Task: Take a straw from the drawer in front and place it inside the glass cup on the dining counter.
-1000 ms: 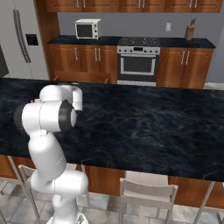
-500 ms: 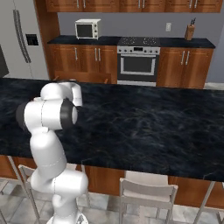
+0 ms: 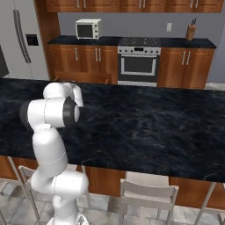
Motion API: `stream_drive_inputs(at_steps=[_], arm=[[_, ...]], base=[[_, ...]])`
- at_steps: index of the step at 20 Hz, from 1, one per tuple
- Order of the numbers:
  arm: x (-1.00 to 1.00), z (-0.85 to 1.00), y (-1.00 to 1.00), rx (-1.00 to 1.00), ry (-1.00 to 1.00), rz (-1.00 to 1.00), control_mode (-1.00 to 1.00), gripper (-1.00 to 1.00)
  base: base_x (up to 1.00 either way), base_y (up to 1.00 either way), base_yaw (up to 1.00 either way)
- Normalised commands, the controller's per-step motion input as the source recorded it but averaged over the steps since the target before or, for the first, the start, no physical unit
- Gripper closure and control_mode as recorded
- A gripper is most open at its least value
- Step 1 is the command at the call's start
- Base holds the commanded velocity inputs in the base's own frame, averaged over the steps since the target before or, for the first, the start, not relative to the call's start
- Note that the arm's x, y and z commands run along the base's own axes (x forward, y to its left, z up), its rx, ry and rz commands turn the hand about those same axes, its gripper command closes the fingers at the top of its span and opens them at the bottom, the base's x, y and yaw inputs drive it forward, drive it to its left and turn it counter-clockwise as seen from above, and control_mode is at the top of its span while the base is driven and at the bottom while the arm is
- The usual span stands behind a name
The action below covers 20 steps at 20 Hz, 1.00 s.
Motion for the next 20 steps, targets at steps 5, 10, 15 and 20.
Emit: stream_drive_inputs(at_steps=[5,10,15,20], arm=[[0.12,-0.13,0.00,0.00,0.00,0.03,-1.00,1.00],[0.15,-0.08,0.03,0.00,0.00,0.04,-1.00,1.00],[0.12,-0.05,0.04,0.00,-0.01,0.04,-1.00,1.00],[0.14,-0.05,0.08,0.00,0.00,0.04,-1.00,1.00]], base=[[0.00,0.00,0.00],[0.00,0.00,0.00],[0.00,0.00,0.00],[0.00,0.00,0.00]])
